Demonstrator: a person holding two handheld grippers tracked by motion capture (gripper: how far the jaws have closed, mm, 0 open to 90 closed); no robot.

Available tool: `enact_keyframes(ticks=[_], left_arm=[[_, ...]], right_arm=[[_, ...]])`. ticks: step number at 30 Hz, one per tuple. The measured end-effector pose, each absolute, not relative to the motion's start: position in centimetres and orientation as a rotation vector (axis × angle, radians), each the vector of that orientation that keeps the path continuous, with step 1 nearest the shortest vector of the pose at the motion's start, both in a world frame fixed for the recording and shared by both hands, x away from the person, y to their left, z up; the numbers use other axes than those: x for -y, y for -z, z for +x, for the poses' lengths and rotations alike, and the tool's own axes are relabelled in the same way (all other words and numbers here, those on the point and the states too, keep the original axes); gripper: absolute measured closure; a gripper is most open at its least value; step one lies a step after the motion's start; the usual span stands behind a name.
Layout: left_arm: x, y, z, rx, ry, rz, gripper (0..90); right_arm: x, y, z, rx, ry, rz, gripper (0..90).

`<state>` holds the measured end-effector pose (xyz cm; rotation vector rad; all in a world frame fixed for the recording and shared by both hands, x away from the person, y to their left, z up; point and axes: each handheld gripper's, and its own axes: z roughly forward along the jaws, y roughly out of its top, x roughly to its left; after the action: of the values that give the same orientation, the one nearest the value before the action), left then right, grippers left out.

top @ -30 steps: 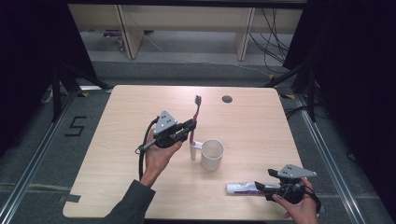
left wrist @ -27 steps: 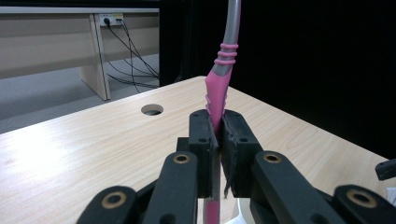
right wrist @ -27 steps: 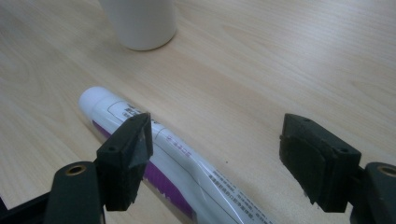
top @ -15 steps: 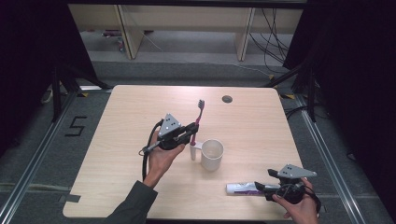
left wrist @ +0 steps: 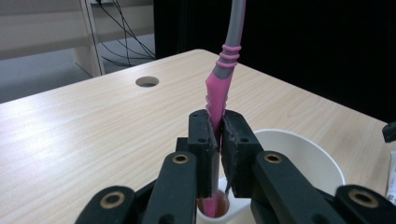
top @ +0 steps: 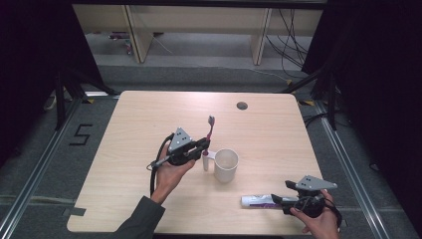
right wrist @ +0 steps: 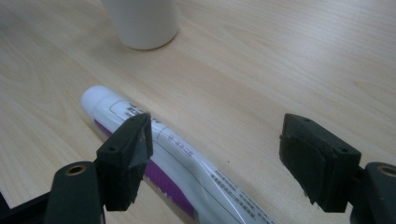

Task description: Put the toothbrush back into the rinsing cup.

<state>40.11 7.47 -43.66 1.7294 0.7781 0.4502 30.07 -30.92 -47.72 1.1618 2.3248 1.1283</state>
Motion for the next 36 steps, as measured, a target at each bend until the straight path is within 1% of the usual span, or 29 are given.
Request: enact_keyframes(ticks=[21, 28, 30, 32, 35, 36], left_arm=[[-7.9, 45.5, 39.7, -0.796, -0.428, 1.79, 81.3], [-7.8, 45.7, 39.6, -0.794, -0.434, 1.802, 78.6], [-7.8, 45.7, 39.6, -0.798, -0.431, 1.798, 75.4], [-7.8, 45.6, 39.5, -0.804, -0.443, 1.801, 68.4], [-8.0, 45.4, 39.4, -0.807, -0.44, 1.792, 62.6], [-8.0, 45.2, 39.3, -0.811, -0.444, 1.791, 58.5]], right_arm=[[30.8, 47.8, 30.0, -2.326, -1.131, 1.173, 26.7], [30.9, 47.8, 30.1, -2.321, -1.131, 1.145, 26.7], [30.9, 47.8, 30.1, -2.324, -1.129, 1.148, 26.7], [30.8, 47.8, 30.0, -2.325, -1.13, 1.162, 26.7], [30.8, 47.8, 30.1, -2.325, -1.133, 1.148, 26.7], [30.8, 47.8, 30.0, -2.329, -1.133, 1.165, 26.7]])
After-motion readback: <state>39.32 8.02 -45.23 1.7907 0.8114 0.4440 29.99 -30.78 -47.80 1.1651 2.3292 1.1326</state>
